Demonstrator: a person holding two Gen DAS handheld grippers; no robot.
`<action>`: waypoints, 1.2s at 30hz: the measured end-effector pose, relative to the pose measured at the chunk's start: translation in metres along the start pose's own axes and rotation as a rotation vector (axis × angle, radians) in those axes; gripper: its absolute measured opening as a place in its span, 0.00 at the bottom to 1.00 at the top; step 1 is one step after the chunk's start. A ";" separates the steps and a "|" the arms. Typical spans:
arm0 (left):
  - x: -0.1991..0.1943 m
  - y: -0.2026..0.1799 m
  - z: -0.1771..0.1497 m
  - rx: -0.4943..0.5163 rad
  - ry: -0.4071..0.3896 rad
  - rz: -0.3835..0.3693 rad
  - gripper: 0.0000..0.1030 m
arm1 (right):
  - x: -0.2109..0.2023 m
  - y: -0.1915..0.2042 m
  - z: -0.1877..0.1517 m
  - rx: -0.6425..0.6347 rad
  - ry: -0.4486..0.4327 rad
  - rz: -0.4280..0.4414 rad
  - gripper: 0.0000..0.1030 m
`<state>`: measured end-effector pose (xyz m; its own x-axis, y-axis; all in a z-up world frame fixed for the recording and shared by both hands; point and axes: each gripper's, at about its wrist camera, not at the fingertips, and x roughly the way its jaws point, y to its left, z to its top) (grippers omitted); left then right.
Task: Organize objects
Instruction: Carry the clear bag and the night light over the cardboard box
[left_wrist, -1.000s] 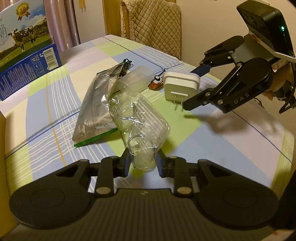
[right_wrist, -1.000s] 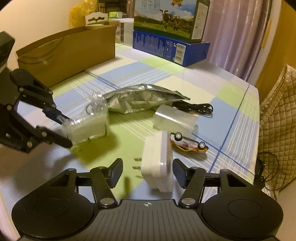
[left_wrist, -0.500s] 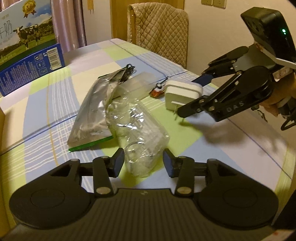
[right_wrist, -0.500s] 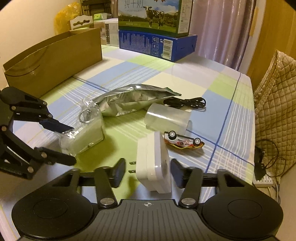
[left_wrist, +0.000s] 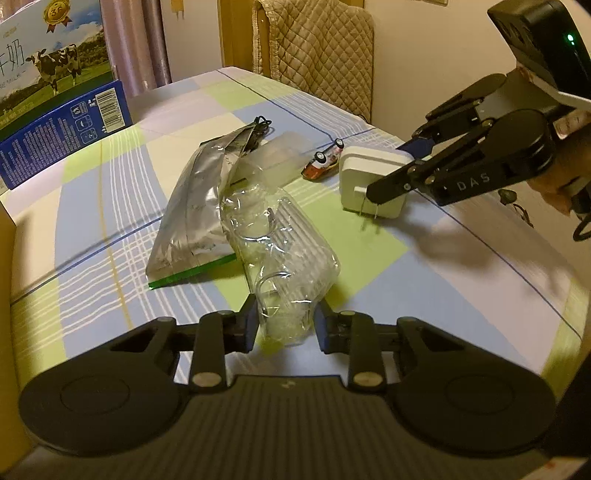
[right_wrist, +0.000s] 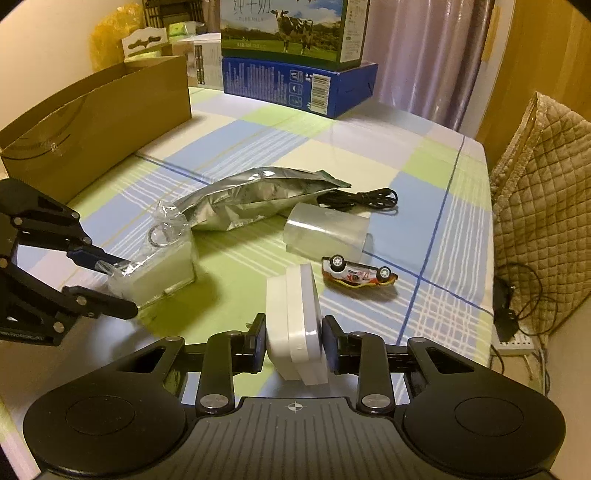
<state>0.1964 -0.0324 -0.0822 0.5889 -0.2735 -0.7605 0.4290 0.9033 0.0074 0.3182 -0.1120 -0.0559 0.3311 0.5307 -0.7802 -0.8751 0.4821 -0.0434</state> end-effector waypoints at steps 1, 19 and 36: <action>-0.003 0.000 0.000 -0.004 -0.001 -0.002 0.24 | -0.003 0.002 0.001 -0.001 0.001 -0.005 0.27; -0.083 0.013 -0.028 -0.066 -0.036 0.024 0.21 | -0.061 0.049 0.024 0.007 -0.020 -0.014 0.27; -0.175 0.043 -0.015 -0.111 -0.129 0.118 0.21 | -0.114 0.122 0.071 0.079 -0.086 -0.008 0.27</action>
<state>0.1010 0.0592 0.0414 0.7163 -0.1973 -0.6693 0.2782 0.9604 0.0146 0.1983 -0.0641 0.0718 0.3700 0.5826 -0.7236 -0.8426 0.5385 0.0027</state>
